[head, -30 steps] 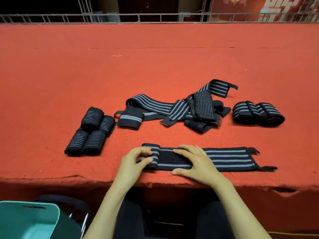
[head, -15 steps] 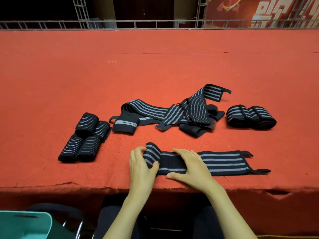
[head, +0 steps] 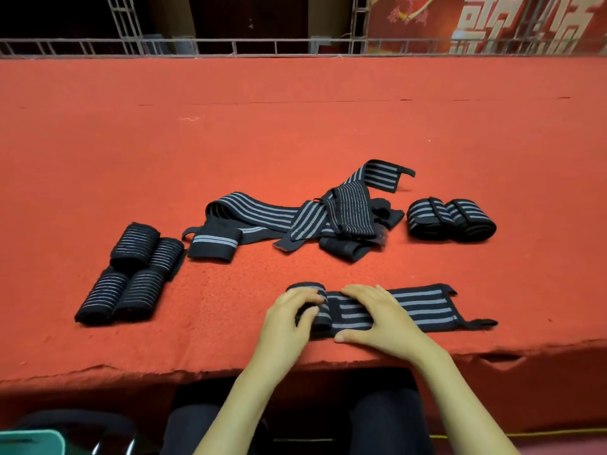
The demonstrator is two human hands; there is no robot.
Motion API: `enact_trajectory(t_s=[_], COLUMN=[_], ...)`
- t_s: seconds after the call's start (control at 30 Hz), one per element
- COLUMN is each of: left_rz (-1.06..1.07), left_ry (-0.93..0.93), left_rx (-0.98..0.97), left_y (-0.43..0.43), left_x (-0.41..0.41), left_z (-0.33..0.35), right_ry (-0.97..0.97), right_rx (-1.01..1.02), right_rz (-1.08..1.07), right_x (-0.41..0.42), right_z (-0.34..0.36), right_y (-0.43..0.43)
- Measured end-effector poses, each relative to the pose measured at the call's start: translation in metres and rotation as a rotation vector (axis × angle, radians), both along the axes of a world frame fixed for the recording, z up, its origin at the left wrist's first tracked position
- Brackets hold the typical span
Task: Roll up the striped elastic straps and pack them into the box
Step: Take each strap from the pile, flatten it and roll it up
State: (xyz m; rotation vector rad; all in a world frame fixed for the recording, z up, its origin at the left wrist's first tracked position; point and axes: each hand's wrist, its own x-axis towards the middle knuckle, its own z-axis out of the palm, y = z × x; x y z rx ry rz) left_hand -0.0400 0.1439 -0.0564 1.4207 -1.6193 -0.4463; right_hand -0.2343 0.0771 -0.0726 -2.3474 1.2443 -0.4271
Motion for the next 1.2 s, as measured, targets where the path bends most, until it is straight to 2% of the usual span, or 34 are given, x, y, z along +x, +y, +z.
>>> enact_trajectory(t_s=[0.1,0.27,0.4,0.57,0.73,0.83,0.93,1.1,1.2], left_rz=[0.088,0.228,0.249,0.261,0.386,0.51,0.567,0.526,0.421], left_ry=[0.157,0.137,0.006,0.136,0.177,0.118,-0.015,-0.24,-0.315], left_rx=[0.129,0.346,0.289,0.214,0.166,0.126,0.073,0.062,0.023], left_y=[-0.001,0.0,0.004,0.006,0.023,0.037,0.047,0.04,0.029], left_x=[0.01,0.007,-0.003,-0.004,0.037,0.066,0.083,0.073,0.066], left_z=[0.001,-0.003,0.004,0.001,0.004,0.006,0.007,0.01,0.009], right_ry=[-0.008,-0.01,0.01,0.036,0.044,0.046,0.053,0.064,0.05], right_rx=[-0.033,-0.085,-0.081,-0.062,-0.061,-0.052,-0.027,-0.013,-0.011], right_rz=[-0.021,-0.038,-0.036,-0.019,0.088,0.175,0.25,0.242,0.18], right_x=[0.003,0.004,0.006,0.016,0.068,0.106,0.132,0.123,0.097], right_z=[-0.003,-0.002,0.0,0.003,0.002,0.0,-0.001,0.002,0.002], right_y=[0.002,0.004,0.006,0.009,0.017,0.021,0.024,0.019,0.012])
